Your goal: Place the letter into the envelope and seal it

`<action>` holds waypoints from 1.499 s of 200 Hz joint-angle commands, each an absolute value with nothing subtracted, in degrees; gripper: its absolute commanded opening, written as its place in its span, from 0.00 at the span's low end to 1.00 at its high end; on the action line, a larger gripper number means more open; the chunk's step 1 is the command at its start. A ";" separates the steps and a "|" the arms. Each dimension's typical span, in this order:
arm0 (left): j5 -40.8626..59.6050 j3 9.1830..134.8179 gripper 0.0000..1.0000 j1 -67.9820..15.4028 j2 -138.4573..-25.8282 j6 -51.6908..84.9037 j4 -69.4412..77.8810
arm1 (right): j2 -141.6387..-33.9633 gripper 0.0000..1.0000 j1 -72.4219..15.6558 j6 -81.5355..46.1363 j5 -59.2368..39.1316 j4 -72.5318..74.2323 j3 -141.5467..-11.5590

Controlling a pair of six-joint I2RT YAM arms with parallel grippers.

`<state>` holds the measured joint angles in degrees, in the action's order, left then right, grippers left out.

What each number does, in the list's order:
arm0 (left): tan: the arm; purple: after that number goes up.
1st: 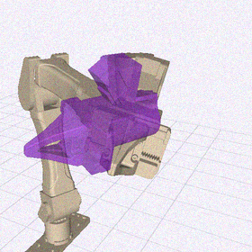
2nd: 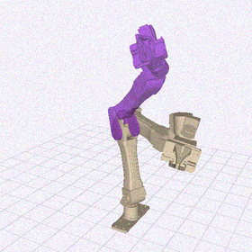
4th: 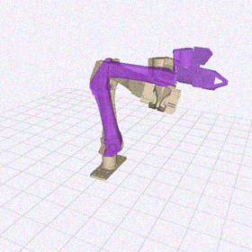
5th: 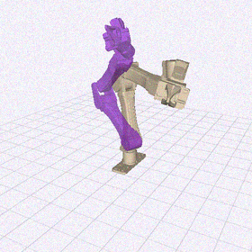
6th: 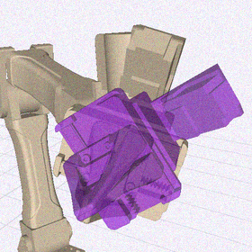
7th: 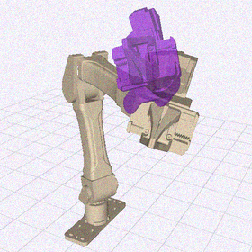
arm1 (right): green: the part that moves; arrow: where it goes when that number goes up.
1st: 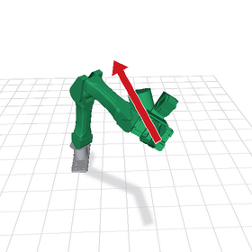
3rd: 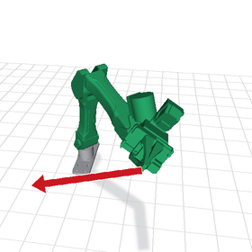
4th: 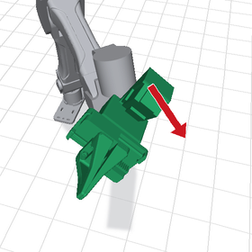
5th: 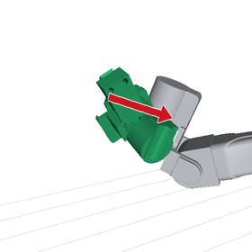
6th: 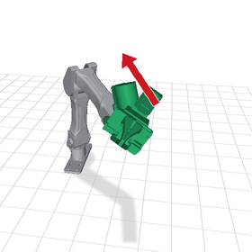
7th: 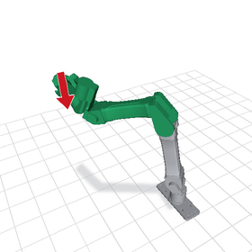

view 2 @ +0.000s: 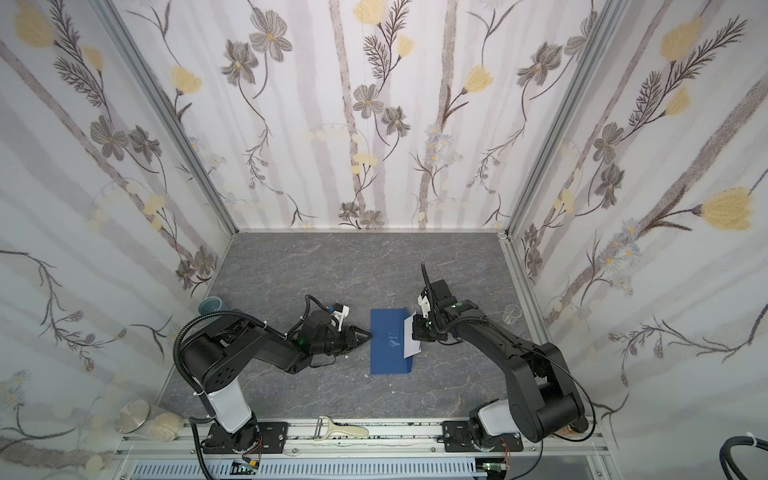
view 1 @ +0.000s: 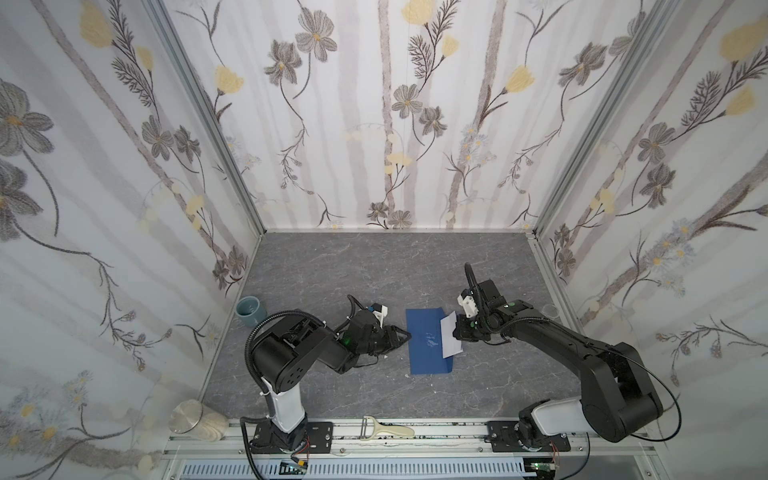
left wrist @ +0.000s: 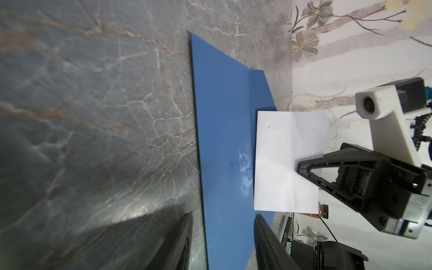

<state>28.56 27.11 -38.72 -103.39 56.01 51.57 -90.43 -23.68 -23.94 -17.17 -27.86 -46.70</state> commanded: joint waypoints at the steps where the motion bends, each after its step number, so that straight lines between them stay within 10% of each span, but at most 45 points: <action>1: 29.70 27.16 0.45 -38.93 -104.10 57.22 55.26 | -90.97 0.00 -23.80 -23.29 -16.17 -26.52 -47.59; 300: 32.67 28.39 0.42 -40.17 -109.34 61.74 61.42 | -101.22 0.00 -27.27 -24.60 -17.50 -20.05 -49.93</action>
